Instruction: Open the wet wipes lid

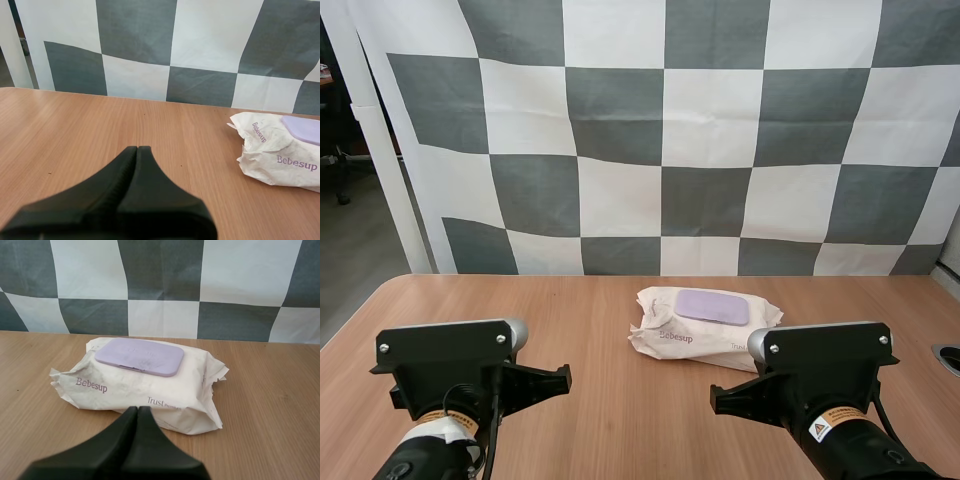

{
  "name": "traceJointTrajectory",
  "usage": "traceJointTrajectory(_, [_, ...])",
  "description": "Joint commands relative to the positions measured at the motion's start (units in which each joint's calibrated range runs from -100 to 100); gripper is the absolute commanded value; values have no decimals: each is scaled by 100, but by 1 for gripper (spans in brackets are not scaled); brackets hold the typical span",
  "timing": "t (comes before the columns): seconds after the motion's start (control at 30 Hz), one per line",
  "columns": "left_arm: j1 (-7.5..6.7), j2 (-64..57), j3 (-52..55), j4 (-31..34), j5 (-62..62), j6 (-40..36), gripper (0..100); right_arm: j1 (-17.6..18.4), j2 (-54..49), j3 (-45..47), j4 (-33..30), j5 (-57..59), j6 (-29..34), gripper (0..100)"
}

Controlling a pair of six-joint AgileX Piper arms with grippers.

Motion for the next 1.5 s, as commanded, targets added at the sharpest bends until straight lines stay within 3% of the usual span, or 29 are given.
traceJointTrajectory(0.0, [-40,0,0,602,-142,14,0,-5,0,0,-500,-47,7,0])
traceJointTrajectory(0.8, [-40,0,0,602,-243,14,0,-5,0,0,-464,-81,7,0])
traceJointTrajectory(1.07, [-40,0,-780,602,-349,14,0,-5,0,0,-601,-469,7,0])
traceJointTrajectory(1.47, [-40,0,-2006,602,80,14,0,-5,0,-2280,-601,-29,7,0])
